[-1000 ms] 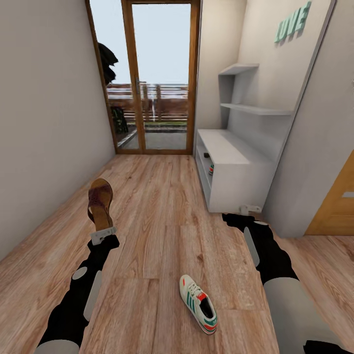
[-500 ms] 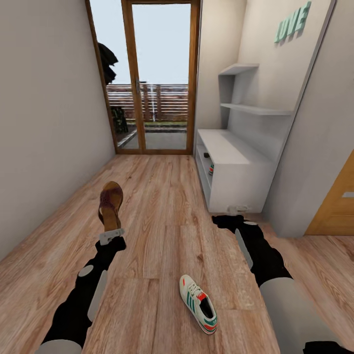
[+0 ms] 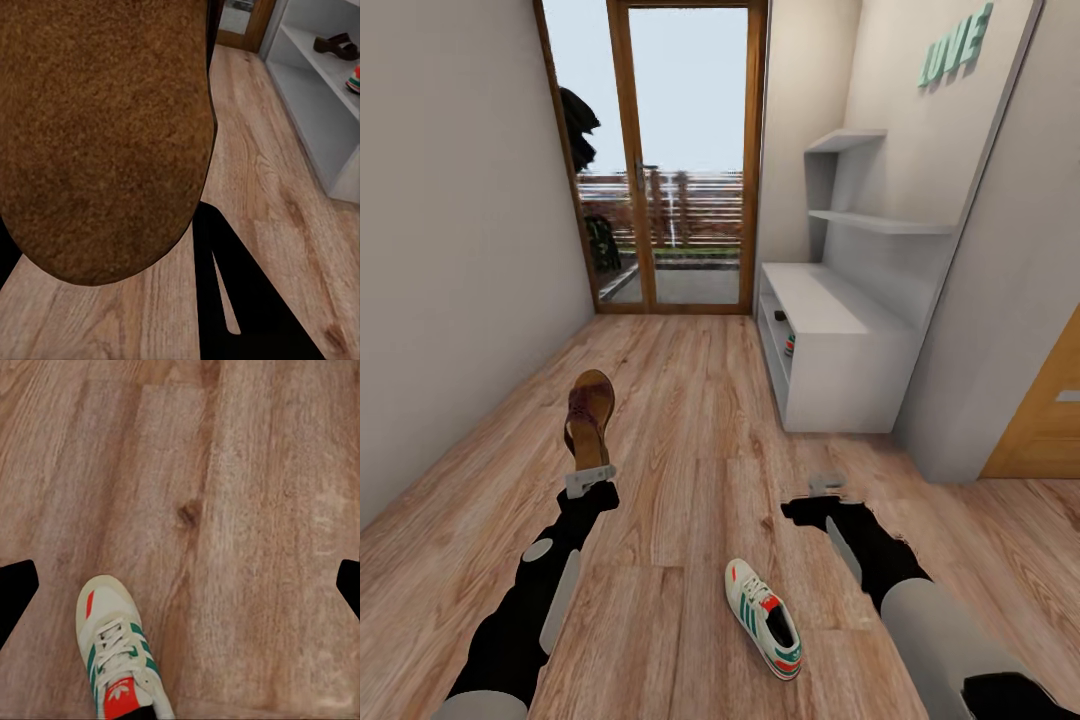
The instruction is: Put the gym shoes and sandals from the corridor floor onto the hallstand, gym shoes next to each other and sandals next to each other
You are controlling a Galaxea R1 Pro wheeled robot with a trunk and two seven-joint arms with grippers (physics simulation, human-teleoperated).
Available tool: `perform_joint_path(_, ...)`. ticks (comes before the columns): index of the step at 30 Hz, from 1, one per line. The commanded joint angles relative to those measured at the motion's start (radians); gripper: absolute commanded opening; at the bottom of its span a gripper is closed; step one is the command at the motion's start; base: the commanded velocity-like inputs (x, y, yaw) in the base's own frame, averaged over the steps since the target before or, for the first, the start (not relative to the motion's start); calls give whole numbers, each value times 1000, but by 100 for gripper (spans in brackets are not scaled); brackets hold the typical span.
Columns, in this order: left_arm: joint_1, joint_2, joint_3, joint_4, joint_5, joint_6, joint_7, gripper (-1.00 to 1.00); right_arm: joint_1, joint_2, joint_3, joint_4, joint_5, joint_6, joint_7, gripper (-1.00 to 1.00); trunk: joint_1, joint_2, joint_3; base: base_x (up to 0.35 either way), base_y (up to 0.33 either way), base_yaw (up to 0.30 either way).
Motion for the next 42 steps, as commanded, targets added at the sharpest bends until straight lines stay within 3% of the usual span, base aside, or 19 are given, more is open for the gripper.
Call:
perform_joint_path(1, 0, -1, 3, -2, 6, 7, -4, -100, 0, -1, 1, 23, 1, -9, 2, 100, 0, 0, -1, 0, 0, 0)
perform_joint_path(4, 0, -1, 3, -2, 6, 8, -4, -100, 0, 0, 1, 74, 5, -29, 2, 100, 0, 0, -1, 0, 0, 0)
perform_joint_path(12, -1, -1, 2, -5, 6, 15, -4, -100, 0, 0, 1, 89, 2, -35, 2, 100, 0, 0, -1, 0, 0, 0)
perform_joint_path(19, -3, -1, -3, -53, 4, 127, -4, -100, 0, 2, 3, 89, 8, -35, 2, 100, 2, -2, -26, 0, 0, 0)
perform_joint_path(27, -3, -1, -4, -64, 4, 148, -4, -100, 5, 2, 3, 96, 7, -36, 1, 100, 2, -2, -32, 0, 0, 0)
perform_joint_path(35, -3, -1, -5, -65, 5, 149, -4, -100, 7, 7, 3, 201, 14, -134, -1, 100, 2, -2, -32, 0, 0, 0)
perform_joint_path(42, -3, -1, -5, -65, 5, 149, -4, -100, 8, 8, 3, 244, 78, -165, 0, 100, 2, -2, -32, 0, 0, 0)
